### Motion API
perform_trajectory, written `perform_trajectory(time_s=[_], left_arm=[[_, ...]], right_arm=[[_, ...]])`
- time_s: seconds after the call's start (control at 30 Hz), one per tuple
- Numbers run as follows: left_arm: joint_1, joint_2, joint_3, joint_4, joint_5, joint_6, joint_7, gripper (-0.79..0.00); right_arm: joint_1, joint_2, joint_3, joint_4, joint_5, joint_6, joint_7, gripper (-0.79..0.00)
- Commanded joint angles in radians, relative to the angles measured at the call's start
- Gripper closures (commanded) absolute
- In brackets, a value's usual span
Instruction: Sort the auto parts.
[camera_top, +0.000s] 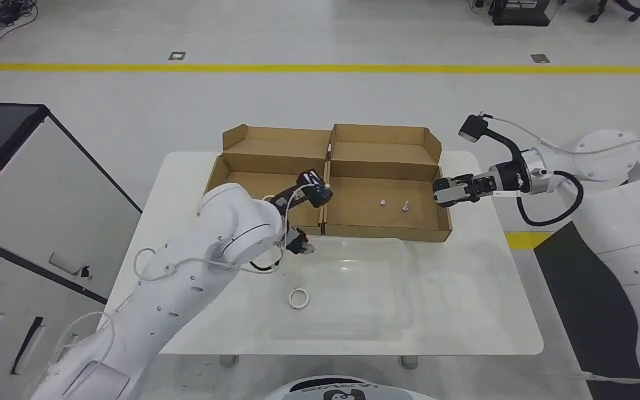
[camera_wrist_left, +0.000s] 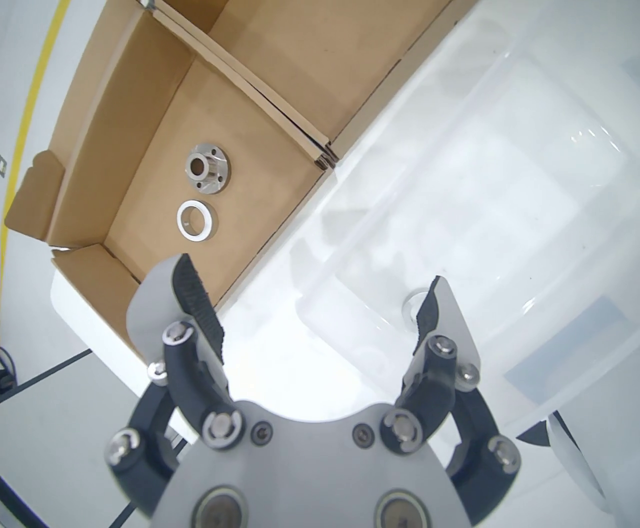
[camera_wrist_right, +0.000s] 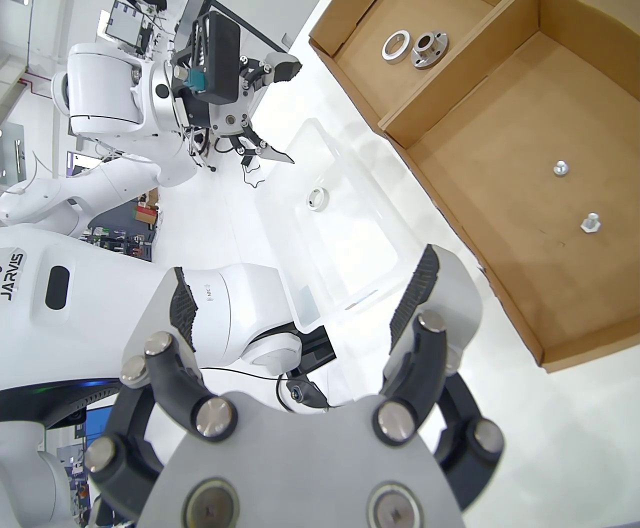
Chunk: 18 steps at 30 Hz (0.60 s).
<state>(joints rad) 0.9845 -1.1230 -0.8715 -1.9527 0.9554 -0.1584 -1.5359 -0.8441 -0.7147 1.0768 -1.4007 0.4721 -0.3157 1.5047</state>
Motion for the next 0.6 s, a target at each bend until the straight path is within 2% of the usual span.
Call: perform_trajectory(time_s=[0.0, 0.33, 0.57], left_arm=[[-0.033, 0.028, 0.04, -0.005, -0.057, 0.01, 0.0, -0.785], [-0.236, 0.149, 0.248, -0.021, -0.347, 0.002, 0.0, -0.785], [-0.35, 0.207, 0.382, -0.029, -0.446, -0.011, 0.0, -0.785]], right_arm=[[0.0, 0.0, 0.0, 0.0, 0.0, 0.0, 0.0, -0.785], [0.0, 0.0, 0.0, 0.0, 0.0, 0.0, 0.0, -0.785], [0.0, 0.0, 0.0, 0.0, 0.0, 0.0, 0.0, -0.785]])
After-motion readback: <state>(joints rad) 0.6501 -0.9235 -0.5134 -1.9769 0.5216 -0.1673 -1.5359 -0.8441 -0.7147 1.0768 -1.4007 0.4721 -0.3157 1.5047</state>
